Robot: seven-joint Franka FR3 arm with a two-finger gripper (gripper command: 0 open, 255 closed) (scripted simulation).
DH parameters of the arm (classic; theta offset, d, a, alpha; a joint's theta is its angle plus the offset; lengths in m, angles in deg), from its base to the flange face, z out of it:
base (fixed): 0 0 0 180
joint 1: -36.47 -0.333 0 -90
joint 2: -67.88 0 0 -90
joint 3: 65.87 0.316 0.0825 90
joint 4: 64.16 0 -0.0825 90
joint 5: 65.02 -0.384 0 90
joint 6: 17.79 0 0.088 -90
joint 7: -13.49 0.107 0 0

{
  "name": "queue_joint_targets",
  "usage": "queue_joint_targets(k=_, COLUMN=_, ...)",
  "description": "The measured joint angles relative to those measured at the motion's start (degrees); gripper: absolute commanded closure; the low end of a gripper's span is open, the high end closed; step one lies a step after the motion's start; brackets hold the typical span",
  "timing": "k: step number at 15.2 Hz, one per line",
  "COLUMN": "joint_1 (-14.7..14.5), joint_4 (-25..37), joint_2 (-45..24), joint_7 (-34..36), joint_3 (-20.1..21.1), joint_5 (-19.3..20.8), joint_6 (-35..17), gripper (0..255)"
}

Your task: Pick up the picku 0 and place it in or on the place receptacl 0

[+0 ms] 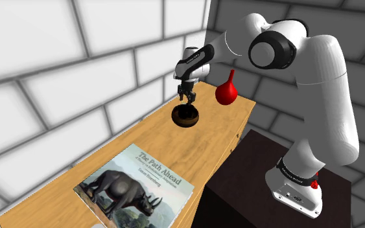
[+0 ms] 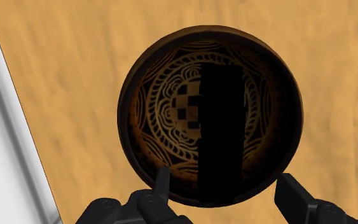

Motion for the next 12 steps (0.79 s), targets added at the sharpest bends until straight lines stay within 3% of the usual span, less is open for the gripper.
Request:
queue_joint_targets(k=4, joint_1=0.0, joint_4=0.0, joint_2=0.0, joint_7=0.0, joint_3=0.0, joint_5=0.0, joint_6=0.0, gripper=0)
queue_joint_targets(k=12, joint_1=-0.9, joint_4=0.7, joint_2=4.5, joint_7=1.2, joint_3=-1.4, joint_5=2.0, joint_6=5.0, gripper=0)
